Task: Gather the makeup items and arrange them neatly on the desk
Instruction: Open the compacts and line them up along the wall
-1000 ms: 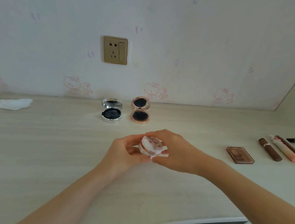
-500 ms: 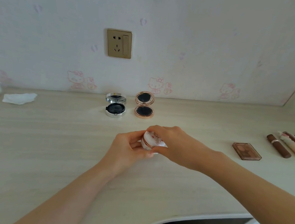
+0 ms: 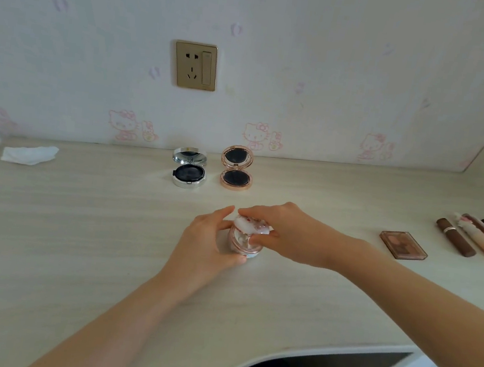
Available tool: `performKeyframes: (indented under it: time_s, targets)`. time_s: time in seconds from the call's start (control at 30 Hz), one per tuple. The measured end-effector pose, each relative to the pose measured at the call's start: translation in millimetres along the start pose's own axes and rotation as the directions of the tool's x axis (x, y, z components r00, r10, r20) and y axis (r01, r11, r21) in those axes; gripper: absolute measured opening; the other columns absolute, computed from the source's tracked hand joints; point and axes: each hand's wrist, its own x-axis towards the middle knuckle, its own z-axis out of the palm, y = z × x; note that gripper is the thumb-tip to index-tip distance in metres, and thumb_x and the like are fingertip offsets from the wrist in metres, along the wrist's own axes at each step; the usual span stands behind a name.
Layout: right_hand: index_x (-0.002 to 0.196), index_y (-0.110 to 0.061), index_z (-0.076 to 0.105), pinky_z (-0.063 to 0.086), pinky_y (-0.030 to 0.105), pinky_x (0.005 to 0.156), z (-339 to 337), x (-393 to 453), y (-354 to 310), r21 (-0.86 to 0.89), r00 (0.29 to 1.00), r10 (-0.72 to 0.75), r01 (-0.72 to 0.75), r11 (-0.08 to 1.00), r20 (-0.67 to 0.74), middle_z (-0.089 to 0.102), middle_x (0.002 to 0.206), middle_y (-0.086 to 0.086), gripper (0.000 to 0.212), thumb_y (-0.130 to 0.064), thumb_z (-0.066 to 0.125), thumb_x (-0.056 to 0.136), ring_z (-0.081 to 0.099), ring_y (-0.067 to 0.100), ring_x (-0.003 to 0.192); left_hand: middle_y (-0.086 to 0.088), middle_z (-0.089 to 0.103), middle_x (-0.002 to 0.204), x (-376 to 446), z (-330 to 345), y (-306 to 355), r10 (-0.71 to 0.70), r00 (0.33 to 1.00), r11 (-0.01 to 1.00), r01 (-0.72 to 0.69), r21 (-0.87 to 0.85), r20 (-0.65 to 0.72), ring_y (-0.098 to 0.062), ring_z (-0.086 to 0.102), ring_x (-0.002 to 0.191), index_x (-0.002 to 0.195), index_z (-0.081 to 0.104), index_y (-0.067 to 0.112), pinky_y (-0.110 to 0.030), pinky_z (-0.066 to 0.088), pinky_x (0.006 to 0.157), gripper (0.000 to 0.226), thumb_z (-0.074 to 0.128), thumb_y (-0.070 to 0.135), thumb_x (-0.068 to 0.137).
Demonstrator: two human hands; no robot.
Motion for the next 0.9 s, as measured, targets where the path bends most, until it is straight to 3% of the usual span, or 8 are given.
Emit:
performKeyframes:
  time_s: [0.2,0.33,0.43,0.5,0.6,0.67,0.8,0.9]
  targets:
    - [0.111,-0.025,0.057,0.041,0.027,0.07,4,5,-1,-0.022,1.0,-0.024,0.024,0.999,0.008,0.064,0.094,-0.004,0.02,-0.028,0.052,0.092,0.05,0.014,0.081,0.025,0.062,0.112,0,0,-1,-0.007,1.0,1.0,0.007,-0.01,0.026,0.001,0.05,0.117,0.13,0.054,0.033,-0.021,0.041,0.096,0.073,0.084,0.038,0.063]
    - [0.124,-0.028,0.049,0.045,0.026,0.072,7,6,-1,-0.027,0.999,0.039,-0.038,0.999,0.004,0.061,0.106,0.001,0.036,-0.039,0.055,0.091,0.055,0.017,0.089,0.029,0.06,0.104,-1,2,-7,-0.028,1.0,1.0,0.028,-0.01,0.011,-0.001,0.049,0.119,0.127,0.056,0.03,-0.01,0.034,0.088,0.069,0.083,0.041,0.065]
    - [0.123,-0.028,0.048,0.05,0.036,0.078,9,7,-3,-0.07,0.999,0.043,-0.043,0.997,0.002,0.06,0.108,0.004,0.036,-0.042,0.055,0.09,0.057,0.021,0.091,0.021,0.062,0.12,-2,4,-7,-0.041,0.999,0.999,0.041,0.006,-0.013,-0.002,0.043,0.125,0.14,0.044,0.023,-0.013,0.029,0.09,0.088,0.083,0.044,0.064]
    - [0.123,-0.028,0.049,0.051,0.038,0.08,9,7,-3,-0.076,0.999,0.043,-0.044,0.996,-0.007,0.061,0.109,0.004,0.036,-0.042,0.054,0.091,0.058,0.021,0.092,0.021,0.062,0.12,-1,4,-8,-0.05,0.998,0.999,0.05,0.004,-0.027,0.0,0.043,0.123,0.143,0.04,0.022,-0.009,0.027,0.088,0.095,0.084,0.045,0.062]
    - [0.124,-0.029,0.05,0.049,0.032,0.076,8,8,-1,-0.051,0.999,0.043,-0.043,0.998,0.002,0.062,0.108,0.003,0.034,-0.042,0.05,0.092,0.057,0.02,0.09,0.027,0.062,0.113,-1,4,-8,-0.067,0.998,0.998,0.066,-0.018,-0.023,0.009,0.043,0.116,0.144,0.038,0.022,0.008,0.024,0.079,0.1,0.085,0.044,0.059]
    - [0.125,-0.027,0.053,0.044,0.028,0.076,5,11,0,-0.063,1.0,0.024,-0.024,0.998,-0.006,0.064,0.11,0.004,0.033,-0.041,0.046,0.096,0.054,0.018,0.091,0.031,0.061,0.109,-1,4,-8,-0.074,0.997,0.997,0.073,-0.032,-0.024,0.014,0.042,0.112,0.144,0.038,0.021,0.01,0.022,0.079,0.1,0.086,0.043,0.059]
    - [0.128,-0.015,0.057,0.04,0.031,0.09,-2,20,-1,-0.112,1.0,0.016,-0.017,0.994,-0.015,0.064,0.121,0.004,0.038,-0.036,0.041,0.1,0.053,0.024,0.11,0.021,0.064,0.115,0,6,-11,-0.097,0.995,0.995,0.095,-0.041,-0.037,0.003,0.048,0.118,0.141,0.042,0.022,0.004,0.028,0.081,0.097,0.088,0.041,0.057]
    - [0.117,-0.003,0.059,0.041,0.041,0.092,-6,28,-1,-0.137,0.998,0.056,-0.054,0.989,0.011,0.065,0.111,0.012,0.039,-0.032,0.037,0.101,0.055,0.03,0.105,0.014,0.066,0.117,1,7,-13,-0.109,0.993,0.993,0.107,-0.045,-0.042,-0.002,0.051,0.119,0.138,0.045,0.023,-0.016,0.037,0.094,0.094,0.088,0.039,0.056]
